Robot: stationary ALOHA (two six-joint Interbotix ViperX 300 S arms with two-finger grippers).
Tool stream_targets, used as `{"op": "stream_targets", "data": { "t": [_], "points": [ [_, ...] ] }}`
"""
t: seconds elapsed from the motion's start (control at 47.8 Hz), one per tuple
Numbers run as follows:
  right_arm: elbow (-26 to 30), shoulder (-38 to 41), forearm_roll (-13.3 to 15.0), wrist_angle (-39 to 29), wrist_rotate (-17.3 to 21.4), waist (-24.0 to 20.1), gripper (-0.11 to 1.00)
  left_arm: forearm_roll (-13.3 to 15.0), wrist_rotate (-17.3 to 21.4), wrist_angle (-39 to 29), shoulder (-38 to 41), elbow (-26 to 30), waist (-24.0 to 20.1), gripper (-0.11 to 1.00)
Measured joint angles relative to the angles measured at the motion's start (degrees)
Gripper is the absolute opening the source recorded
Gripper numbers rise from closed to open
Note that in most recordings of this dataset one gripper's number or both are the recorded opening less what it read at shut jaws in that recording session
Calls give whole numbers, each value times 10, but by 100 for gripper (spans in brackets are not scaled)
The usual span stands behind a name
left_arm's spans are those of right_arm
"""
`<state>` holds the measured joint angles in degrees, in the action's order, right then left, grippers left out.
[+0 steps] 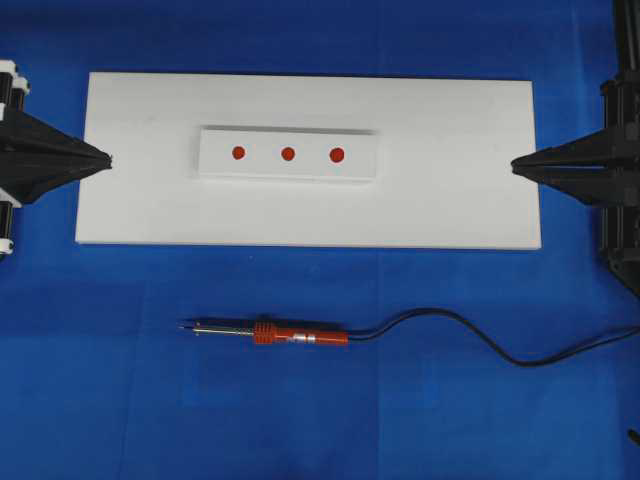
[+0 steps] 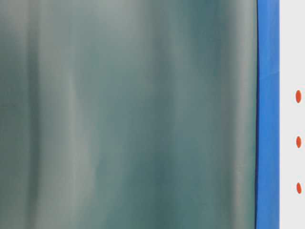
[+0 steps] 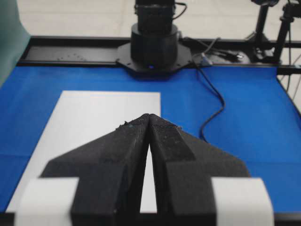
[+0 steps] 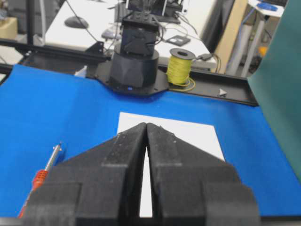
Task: Touch the tip of the soldering iron to the mark.
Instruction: 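Move the right gripper down toward the red-handled soldering iron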
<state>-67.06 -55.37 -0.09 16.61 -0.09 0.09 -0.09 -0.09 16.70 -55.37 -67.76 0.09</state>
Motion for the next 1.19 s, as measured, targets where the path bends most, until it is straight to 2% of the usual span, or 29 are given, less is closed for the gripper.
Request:
{"op": "stream_targets", "data": {
  "t": [0.126,0.335,0.649,0.732,0.816,0.983,1.067,1.109,1.193],
  "points": [
    [2,0,0,-2,2,-4,-6,0,0,-1,-4,-1,0,2],
    [18,11,-4,-17,8,-27,-6,0,0,0,-6,-5,0,2],
    [44,112,-15,1,59,-94,-3,0,0,-1,-7,-7,0,2],
    [55,149,-17,11,69,-105,6,0,0,0,-7,-7,0,2],
    [67,188,-21,23,78,-110,22,0,0,0,-7,-8,0,2],
    [97,279,-49,51,87,-121,71,0,0,2,-7,-11,-1,2],
    [115,327,-63,59,87,-128,90,0,0,4,-7,-14,-1,2],
    [127,356,-72,66,87,-131,92,0,0,5,-7,-16,-1,2],
    [154,425,-97,93,87,-140,89,0,0,10,-7,-18,-1,2]
  ]
}}
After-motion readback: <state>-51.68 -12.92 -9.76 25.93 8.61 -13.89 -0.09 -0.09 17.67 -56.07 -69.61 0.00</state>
